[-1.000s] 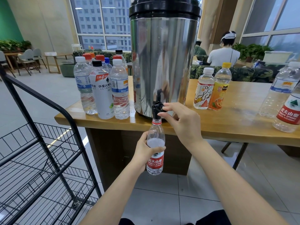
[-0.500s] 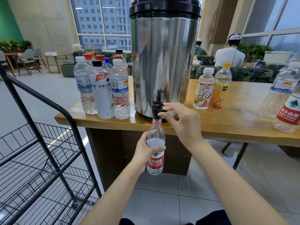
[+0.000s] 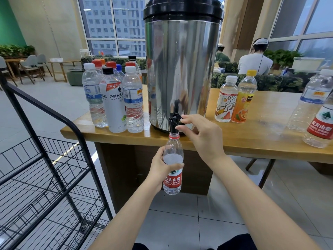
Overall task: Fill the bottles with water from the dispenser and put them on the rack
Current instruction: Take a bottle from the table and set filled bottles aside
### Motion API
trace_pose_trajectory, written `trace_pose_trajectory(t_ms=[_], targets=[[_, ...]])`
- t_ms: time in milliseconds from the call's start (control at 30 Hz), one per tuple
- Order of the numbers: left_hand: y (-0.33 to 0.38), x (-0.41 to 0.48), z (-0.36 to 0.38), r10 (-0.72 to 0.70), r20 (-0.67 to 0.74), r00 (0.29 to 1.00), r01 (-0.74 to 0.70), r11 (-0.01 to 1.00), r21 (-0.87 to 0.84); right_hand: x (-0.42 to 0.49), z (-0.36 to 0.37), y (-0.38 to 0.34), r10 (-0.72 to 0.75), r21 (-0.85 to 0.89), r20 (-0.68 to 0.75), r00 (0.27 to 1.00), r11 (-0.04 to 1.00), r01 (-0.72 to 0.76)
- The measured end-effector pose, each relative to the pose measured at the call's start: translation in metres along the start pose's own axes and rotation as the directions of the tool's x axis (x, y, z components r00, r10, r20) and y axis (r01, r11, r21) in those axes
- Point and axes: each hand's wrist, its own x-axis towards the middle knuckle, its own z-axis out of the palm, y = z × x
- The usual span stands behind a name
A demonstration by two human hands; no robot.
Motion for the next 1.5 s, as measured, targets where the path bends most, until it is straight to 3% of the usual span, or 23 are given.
trace_pose_trajectory(t_ms=[1500], targets=[[0.0011,-0.0021,-0.0014,0.029,0.028,0.999,-0.027,0.998,-0.054,0.0008,-0.0001,-0.0003,-0.007,0.015,-0.007,1.0,1.0,0.007]])
